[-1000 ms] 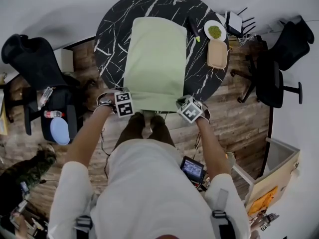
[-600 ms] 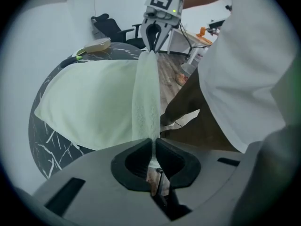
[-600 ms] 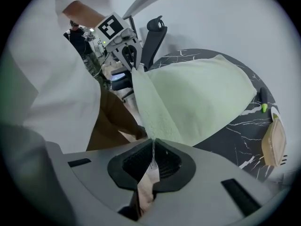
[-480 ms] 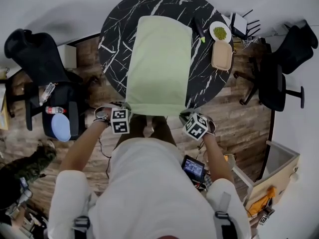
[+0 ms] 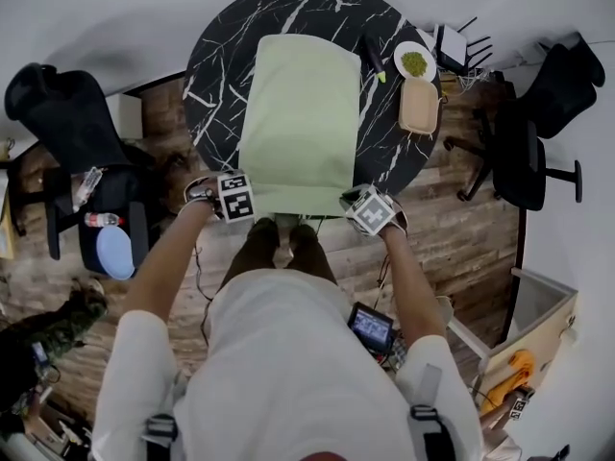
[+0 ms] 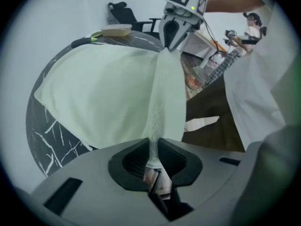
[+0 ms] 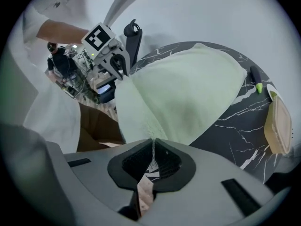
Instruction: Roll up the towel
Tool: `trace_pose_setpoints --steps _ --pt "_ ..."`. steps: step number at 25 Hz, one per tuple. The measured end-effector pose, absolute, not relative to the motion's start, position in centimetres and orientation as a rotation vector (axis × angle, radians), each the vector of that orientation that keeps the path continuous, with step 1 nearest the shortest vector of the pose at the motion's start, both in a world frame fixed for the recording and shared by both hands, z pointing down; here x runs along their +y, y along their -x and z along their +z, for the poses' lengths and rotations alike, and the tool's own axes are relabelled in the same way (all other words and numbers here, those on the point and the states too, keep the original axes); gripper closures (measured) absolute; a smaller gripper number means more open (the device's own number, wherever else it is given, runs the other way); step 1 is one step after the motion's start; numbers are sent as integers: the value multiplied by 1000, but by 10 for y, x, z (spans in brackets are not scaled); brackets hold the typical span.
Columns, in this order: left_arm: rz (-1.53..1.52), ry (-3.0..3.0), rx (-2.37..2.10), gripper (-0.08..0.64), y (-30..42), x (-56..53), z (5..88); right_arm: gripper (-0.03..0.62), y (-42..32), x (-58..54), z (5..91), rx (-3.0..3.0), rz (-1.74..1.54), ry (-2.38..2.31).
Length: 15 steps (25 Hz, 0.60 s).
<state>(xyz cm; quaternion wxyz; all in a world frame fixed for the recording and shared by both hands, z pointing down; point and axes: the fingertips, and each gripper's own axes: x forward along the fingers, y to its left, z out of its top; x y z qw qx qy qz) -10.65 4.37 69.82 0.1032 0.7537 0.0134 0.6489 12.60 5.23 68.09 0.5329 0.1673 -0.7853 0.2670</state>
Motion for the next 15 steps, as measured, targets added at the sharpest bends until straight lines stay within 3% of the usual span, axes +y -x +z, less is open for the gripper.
trace_pose_setpoints --steps 4,9,13,15 --pt "1863 -2239 -128 442 104 26 701 577 -126 37 689 -1865 612 -501" --pt "1740 -2253 -288 396 112 18 694 514 -134 31 689 -1883 595 -611" --pt "1648 -2300 -440 394 126 9 677 492 -146 22 671 -1923 518 -708" --pt "1644 -2340 -516 401 132 7 667 520 -149 18 657 -1933 412 -734"
